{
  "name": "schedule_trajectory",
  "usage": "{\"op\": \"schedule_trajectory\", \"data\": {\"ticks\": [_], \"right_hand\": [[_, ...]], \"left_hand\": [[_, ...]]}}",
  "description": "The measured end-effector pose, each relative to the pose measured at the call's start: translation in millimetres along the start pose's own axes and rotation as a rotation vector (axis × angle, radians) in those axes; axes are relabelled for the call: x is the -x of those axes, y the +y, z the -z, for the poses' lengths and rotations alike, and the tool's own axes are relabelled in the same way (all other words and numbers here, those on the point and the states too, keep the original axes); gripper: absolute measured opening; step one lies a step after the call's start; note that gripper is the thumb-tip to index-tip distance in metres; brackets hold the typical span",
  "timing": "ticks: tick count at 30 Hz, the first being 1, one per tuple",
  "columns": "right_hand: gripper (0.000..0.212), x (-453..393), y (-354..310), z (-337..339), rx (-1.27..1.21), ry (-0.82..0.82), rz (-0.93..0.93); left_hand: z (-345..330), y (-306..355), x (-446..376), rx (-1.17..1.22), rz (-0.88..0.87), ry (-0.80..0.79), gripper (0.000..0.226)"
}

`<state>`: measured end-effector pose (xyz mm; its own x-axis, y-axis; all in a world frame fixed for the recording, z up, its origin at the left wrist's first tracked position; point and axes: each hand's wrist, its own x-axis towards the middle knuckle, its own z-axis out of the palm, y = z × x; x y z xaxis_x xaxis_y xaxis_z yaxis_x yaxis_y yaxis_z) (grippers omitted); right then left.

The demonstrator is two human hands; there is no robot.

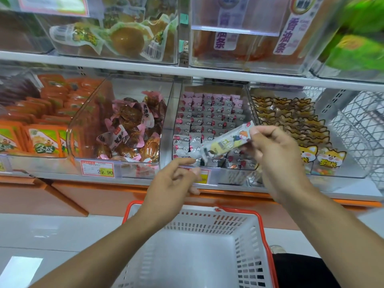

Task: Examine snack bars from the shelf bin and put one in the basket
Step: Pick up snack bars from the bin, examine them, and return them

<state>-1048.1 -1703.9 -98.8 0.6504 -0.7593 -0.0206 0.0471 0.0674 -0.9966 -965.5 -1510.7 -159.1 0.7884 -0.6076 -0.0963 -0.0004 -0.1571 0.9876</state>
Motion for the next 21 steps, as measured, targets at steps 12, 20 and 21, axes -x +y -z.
{"op": "schedule_trajectory", "data": {"ticks": [12,20,21], "right_hand": [[0.007,12,14,-3,-0.215,-0.186,-0.354],[0.005,9,20,-2,-0.197,-0.169,-0.357],[0.005,9,21,-1,-0.18,-0.208,-0.342]], "left_hand": [[18,4,-3,0.228,0.129,0.159,0.018],[20,3,-4,0.283,0.142,0.115,0.018],[20,3,-4,0.293,0.137,0.109,0.018]]}}
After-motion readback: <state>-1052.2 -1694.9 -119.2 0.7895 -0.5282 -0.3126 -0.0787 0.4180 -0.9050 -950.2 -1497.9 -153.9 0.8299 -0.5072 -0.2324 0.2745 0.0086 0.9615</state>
